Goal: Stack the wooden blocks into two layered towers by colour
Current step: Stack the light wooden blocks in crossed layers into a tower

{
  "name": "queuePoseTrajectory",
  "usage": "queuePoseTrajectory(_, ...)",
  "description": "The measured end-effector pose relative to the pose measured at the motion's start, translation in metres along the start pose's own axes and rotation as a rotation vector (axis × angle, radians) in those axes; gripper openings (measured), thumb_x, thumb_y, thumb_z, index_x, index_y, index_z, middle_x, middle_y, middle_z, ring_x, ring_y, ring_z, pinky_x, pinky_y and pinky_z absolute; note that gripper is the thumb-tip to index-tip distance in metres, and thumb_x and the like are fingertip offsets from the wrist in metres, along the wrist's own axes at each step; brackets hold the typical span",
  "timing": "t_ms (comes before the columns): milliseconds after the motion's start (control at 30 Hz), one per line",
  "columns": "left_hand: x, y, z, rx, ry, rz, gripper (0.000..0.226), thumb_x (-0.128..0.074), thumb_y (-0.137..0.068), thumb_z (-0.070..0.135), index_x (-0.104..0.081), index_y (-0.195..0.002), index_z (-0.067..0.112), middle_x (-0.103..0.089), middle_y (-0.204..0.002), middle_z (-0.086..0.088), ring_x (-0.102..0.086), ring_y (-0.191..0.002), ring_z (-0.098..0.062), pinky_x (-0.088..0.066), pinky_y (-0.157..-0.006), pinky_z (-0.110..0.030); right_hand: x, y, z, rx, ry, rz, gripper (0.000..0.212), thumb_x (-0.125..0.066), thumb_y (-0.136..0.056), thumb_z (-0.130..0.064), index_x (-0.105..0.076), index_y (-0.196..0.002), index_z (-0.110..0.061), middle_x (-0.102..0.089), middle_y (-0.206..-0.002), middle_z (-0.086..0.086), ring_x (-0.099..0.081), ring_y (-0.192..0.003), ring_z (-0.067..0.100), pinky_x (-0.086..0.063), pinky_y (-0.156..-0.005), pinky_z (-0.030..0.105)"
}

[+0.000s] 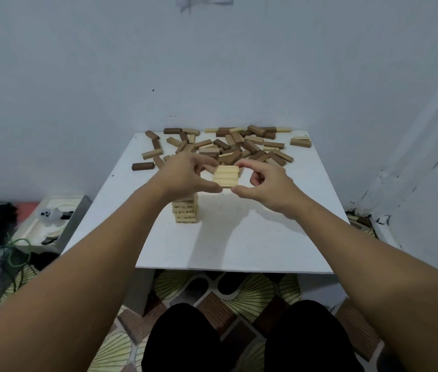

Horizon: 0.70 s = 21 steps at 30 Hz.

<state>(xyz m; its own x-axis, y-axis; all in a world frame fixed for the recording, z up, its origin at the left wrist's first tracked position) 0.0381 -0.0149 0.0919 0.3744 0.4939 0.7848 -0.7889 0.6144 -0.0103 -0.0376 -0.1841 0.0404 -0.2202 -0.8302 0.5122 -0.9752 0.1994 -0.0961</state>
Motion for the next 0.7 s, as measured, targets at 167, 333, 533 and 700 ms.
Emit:
queuePoseTrajectory(167,0.031,0.006,-0.032,0.03,0.026,0.004,0.051,-0.095,-0.07,0.039,-0.075,-0.117,0.036,-0.04,-0.062,0.013,-0.038,-0.055,-0.007,-0.031,-0.051,-0.02,-0.03,-0.015,-0.027,0.06,-0.048,-0.039,0.044,-0.084,-0.082,-0.04,-0.066,-0.122,-0.044,-0.037,-0.061,-0.013,-0.039,-0.056,0.003,-0.03,-0.075,0.034)
queuePoseTrajectory(333,0.043,0.004,-0.058,0.013,0.05,-0.046,0.049,-0.095,-0.068,0.042,-0.076,-0.113,0.042,-0.033,-0.06,0.011,-0.034,-0.057,-0.009,-0.031,-0.061,-0.03,-0.055,-0.027,-0.034,0.053,-0.02,-0.081,0.044,-0.081,-0.076,-0.054,-0.065,-0.117,-0.048,-0.039,-0.059,-0.015,-0.044,-0.057,0.001,-0.028,-0.086,0.04)
queuePoseTrajectory(533,0.052,0.003,-0.075,0.028,0.067,-0.059,0.044,-0.095,-0.07,0.034,-0.076,-0.108,0.043,-0.037,-0.072,0.004,-0.037,-0.053,-0.004,-0.029,-0.048,-0.014,-0.072,-0.039,-0.035,0.047,0.004,-0.106,0.044,-0.08,-0.075,-0.06,-0.064,-0.115,-0.053,-0.039,-0.061,-0.016,-0.042,-0.059,0.003,-0.031,-0.083,0.039)
queuePoseTrajectory(700,0.048,0.002,-0.09,0.068,0.088,-0.099,0.049,-0.095,-0.069,0.037,-0.075,-0.113,0.04,-0.038,-0.064,0.009,-0.039,-0.052,-0.003,-0.028,-0.055,-0.024,-0.082,-0.042,-0.031,0.027,-0.004,-0.131,0.046,-0.081,-0.073,-0.06,-0.063,-0.116,-0.058,-0.039,-0.061,-0.017,-0.043,-0.06,0.002,-0.031,-0.082,0.038)
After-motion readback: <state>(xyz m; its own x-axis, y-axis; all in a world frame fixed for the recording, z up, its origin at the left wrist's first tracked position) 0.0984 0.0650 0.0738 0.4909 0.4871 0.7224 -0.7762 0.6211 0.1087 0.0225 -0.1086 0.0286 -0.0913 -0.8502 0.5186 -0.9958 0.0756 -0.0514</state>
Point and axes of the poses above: each hand's wrist, its own y-axis away from the middle knuckle, its own x-axis out of the back of the hand, z = x × y, the point moved 9 cm from there along -y, towards the middle knuckle
